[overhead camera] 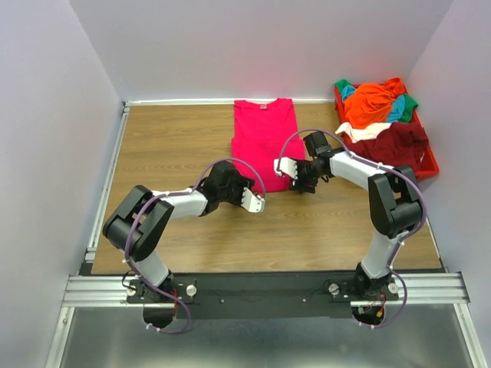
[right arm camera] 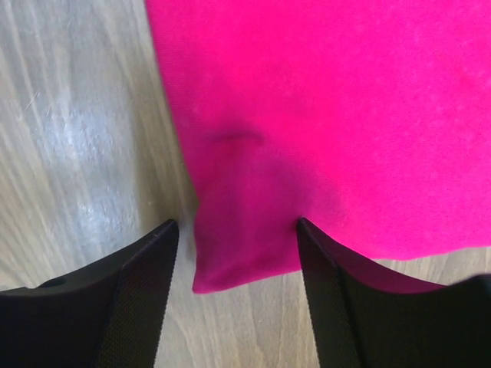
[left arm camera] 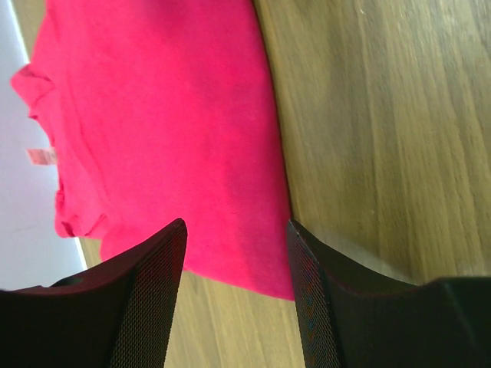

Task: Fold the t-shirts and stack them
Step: Fold the tshirt

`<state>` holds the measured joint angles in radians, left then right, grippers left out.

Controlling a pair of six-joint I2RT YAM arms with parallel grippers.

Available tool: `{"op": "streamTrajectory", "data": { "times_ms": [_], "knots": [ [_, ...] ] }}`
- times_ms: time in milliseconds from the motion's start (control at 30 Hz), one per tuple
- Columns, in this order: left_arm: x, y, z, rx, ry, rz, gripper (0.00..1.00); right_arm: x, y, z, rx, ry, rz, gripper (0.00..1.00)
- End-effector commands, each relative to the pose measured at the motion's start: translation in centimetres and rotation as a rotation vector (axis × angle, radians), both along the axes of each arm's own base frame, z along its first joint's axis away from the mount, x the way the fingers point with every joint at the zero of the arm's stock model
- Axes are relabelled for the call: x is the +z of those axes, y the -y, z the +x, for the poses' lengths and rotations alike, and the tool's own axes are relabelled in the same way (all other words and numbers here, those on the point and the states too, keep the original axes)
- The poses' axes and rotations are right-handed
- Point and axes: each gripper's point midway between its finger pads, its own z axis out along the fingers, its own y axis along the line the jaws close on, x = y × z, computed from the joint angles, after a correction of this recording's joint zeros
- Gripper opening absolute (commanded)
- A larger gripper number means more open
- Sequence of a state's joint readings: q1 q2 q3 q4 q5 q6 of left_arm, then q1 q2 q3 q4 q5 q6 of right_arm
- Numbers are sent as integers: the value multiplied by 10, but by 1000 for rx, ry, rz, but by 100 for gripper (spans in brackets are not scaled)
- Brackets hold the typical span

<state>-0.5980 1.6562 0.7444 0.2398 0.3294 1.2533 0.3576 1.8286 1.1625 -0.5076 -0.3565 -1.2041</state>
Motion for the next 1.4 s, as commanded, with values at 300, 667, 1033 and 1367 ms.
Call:
{"op": "streamTrajectory", "data": {
  "times_ms": [300,667,1033,1367],
  "knots": [
    [-27,-12,9,55,-17,124,63,-12,-4,15,-42,15,-15,61],
    [-39,-14,22,137,-62,154,35,-15,-1,10,-24,21,-28,45],
    [-7,-16,-2,107,-39,107,0,-3,6,-13,-51,-1,-17,1],
    [2,5,-109,-56,-219,66,0,24,20,-154,46,-221,-4,1]
  ]
}}
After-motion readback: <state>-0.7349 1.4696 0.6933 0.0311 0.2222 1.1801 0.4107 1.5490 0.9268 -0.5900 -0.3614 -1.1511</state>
